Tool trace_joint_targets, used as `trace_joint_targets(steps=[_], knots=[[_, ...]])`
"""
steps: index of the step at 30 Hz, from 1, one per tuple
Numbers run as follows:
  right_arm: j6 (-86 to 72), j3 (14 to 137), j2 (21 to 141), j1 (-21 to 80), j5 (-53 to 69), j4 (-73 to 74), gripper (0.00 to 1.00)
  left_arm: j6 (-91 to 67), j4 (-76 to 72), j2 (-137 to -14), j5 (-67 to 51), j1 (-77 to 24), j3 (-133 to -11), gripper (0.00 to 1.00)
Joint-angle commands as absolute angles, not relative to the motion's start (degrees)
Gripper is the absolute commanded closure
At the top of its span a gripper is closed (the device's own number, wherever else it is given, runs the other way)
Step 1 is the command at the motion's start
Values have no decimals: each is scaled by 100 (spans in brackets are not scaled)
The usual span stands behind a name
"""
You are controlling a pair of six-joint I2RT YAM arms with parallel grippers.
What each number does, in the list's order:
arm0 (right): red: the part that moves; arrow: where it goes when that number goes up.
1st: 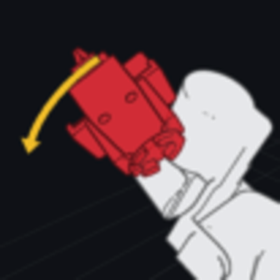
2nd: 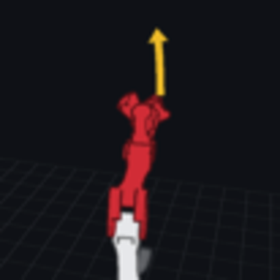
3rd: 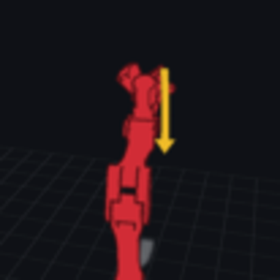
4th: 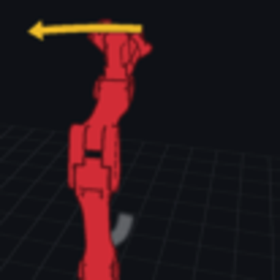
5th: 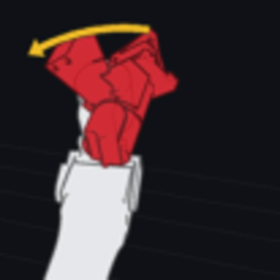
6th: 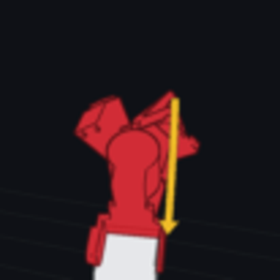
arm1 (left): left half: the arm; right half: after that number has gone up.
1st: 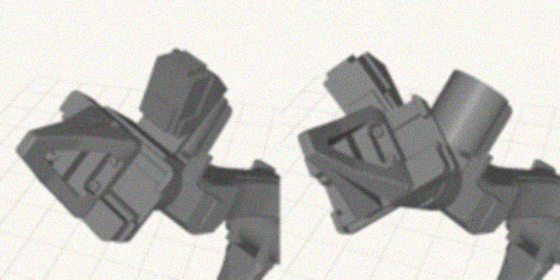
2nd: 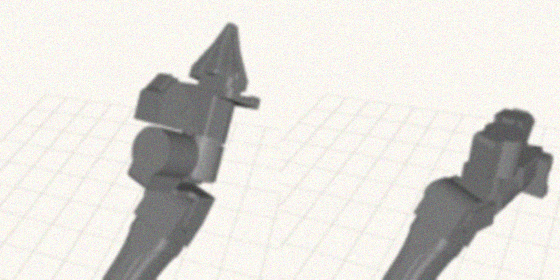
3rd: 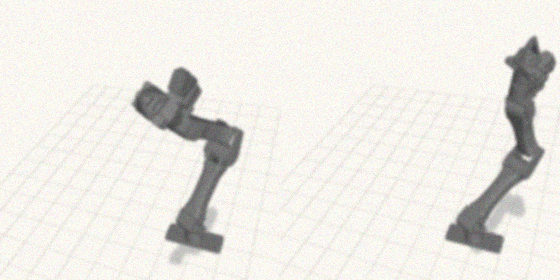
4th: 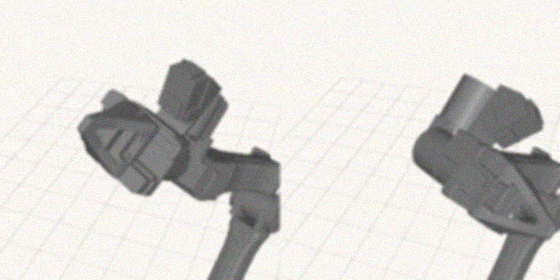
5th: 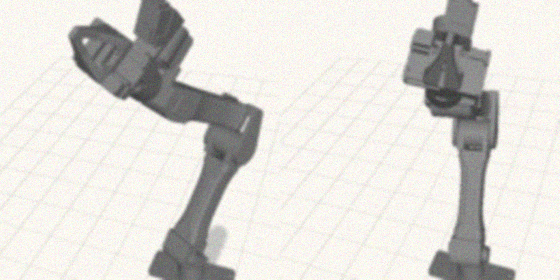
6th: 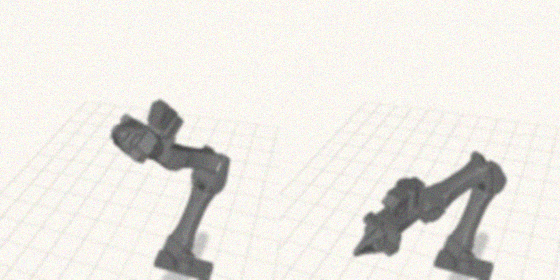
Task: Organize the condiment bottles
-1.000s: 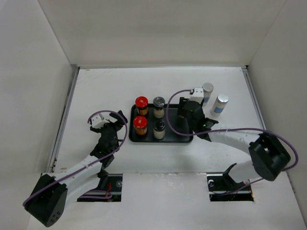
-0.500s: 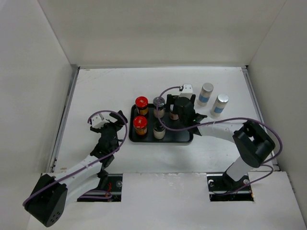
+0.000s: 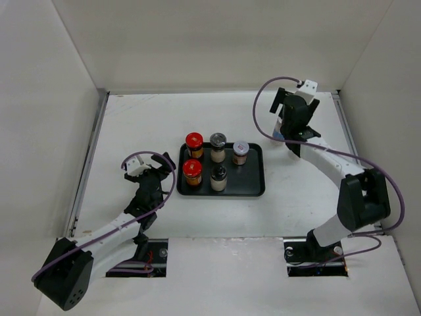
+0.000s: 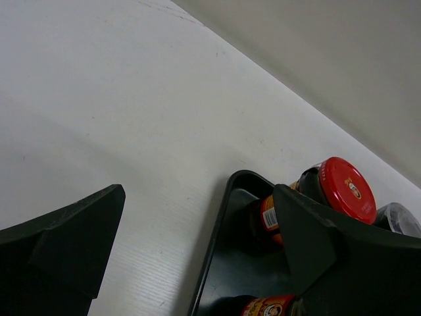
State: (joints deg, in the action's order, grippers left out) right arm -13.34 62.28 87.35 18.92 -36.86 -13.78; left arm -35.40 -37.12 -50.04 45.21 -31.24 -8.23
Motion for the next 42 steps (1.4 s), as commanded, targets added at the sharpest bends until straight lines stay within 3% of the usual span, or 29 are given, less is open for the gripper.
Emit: trace_joint_targets(steps=[1, 9, 15, 21, 23, 26, 28, 35, 42], knots=[[-1054, 6749, 9140, 1780, -3359, -713, 0, -3604, -3946, -4957, 4456, -3150, -826, 1], [-1309, 6777, 9527, 1666, -3006, -404, 0, -3604, -3937, -4860, 4456, -3124, -800, 1], [-1424, 6741, 9598, 1595, -2900, -317, 14, -3604, -3972, -4940, 4430, -3133, -817, 1], [-1424, 6882, 9799, 1560, -2795, -132, 11, -3604, -3937, -4861, 4421, -3107, -800, 1], [-1441, 6873, 9826, 1525, -2716, -114, 18, -3604, -3946, -4834, 4421, -3081, -782, 1], [-1547, 6786, 9634, 1542, -2751, -237, 38, -3604, -3929, -4860, 4412, -3071, -782, 1], [-1495, 6637, 9292, 1560, -2838, -499, 44, -3604, -3929, -4843, 4412, -3098, -791, 1], [-1169, 6162, 8140, 2253, -3172, -879, 45, -3604, -3972, -4931, 4412, -3116, -809, 1], [-1423, 5661, 8051, 3150, -3138, -940, 44, -3604, -3964, -4869, 4438, -3116, -791, 1]])
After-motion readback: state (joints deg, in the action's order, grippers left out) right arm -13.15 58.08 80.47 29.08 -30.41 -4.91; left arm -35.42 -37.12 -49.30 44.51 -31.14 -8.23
